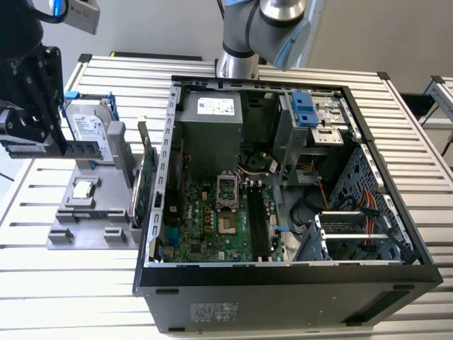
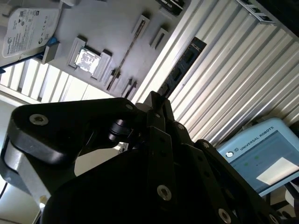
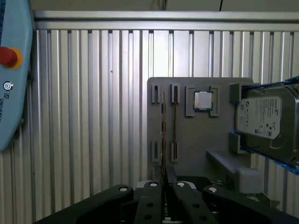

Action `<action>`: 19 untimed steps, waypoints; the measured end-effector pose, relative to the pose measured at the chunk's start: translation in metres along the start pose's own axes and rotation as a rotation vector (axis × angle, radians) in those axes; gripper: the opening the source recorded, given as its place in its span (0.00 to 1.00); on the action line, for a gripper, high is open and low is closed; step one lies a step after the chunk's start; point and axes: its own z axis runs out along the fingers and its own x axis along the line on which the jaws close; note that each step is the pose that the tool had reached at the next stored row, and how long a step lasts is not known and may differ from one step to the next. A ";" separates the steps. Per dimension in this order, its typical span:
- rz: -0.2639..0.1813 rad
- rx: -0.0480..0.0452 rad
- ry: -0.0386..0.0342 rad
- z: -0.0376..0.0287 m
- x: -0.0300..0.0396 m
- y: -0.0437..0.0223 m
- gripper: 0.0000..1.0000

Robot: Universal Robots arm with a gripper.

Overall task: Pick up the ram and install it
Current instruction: 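Pick up the ram and move it above insertion slot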

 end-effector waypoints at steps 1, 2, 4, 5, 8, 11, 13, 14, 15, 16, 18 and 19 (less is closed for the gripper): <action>0.000 -0.0001 0.0000 0.0000 0.0000 -0.0013 0.00; 0.000 0.0000 -0.0001 0.0000 0.0000 -0.0024 0.00; 0.000 0.0000 -0.0001 0.0000 0.0000 -0.0050 0.00; 0.000 0.0001 -0.0001 0.0000 -0.0001 -0.0063 0.00; 0.000 0.0001 -0.0001 0.0000 -0.0001 -0.0102 0.00; 0.000 0.0000 0.0000 -0.0002 -0.0001 -0.0146 0.00; 0.000 0.0000 0.0000 -0.0002 -0.0002 -0.0176 0.00; 0.000 -0.0001 0.0000 -0.0002 -0.0002 -0.0193 0.00; 0.000 -0.0001 0.0000 -0.0002 -0.0002 -0.0210 0.00; 0.000 -0.0001 0.0000 -0.0003 -0.0002 -0.0225 0.00; 0.000 -0.0001 0.0000 -0.0003 -0.0002 -0.0256 0.00; 0.000 0.0000 -0.0001 -0.0003 -0.0002 -0.0271 0.00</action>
